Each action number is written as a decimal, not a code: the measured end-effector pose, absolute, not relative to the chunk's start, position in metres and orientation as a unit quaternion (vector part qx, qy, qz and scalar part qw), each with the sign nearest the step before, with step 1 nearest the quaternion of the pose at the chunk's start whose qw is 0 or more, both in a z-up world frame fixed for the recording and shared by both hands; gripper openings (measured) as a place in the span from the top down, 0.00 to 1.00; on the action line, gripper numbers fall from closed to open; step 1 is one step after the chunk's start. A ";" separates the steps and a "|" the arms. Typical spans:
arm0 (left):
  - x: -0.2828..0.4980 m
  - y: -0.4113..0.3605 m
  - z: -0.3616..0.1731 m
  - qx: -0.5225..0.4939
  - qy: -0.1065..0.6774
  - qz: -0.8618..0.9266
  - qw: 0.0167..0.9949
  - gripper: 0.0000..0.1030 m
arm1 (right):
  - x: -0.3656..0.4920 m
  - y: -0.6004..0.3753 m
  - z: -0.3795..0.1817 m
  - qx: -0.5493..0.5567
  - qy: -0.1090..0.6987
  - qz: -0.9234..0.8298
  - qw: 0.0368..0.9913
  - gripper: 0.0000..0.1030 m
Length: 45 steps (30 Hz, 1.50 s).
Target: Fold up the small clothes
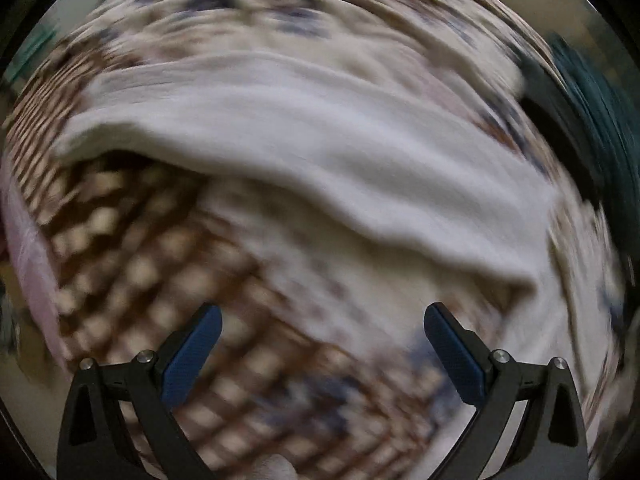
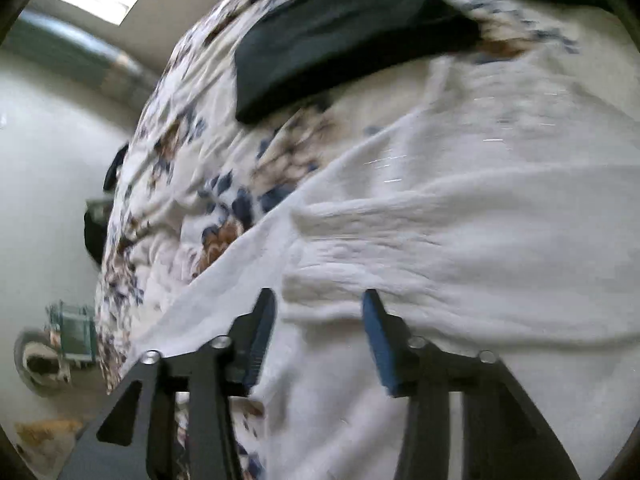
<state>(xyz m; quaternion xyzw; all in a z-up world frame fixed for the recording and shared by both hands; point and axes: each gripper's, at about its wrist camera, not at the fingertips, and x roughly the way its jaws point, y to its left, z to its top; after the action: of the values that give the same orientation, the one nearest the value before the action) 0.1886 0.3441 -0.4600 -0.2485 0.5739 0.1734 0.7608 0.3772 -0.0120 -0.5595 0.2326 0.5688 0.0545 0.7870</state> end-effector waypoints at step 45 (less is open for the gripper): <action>0.240 0.335 -0.316 -0.263 0.296 0.310 0.864 0.96 | 0.310 -0.153 -0.594 0.099 0.636 -0.124 0.756 0.01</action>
<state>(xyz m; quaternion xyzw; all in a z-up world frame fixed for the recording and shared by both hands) 0.2397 0.3349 -0.3163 -0.2631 0.2959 0.3100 0.8644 0.3101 -0.1534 -0.5941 0.0993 0.6356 -0.1235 0.7556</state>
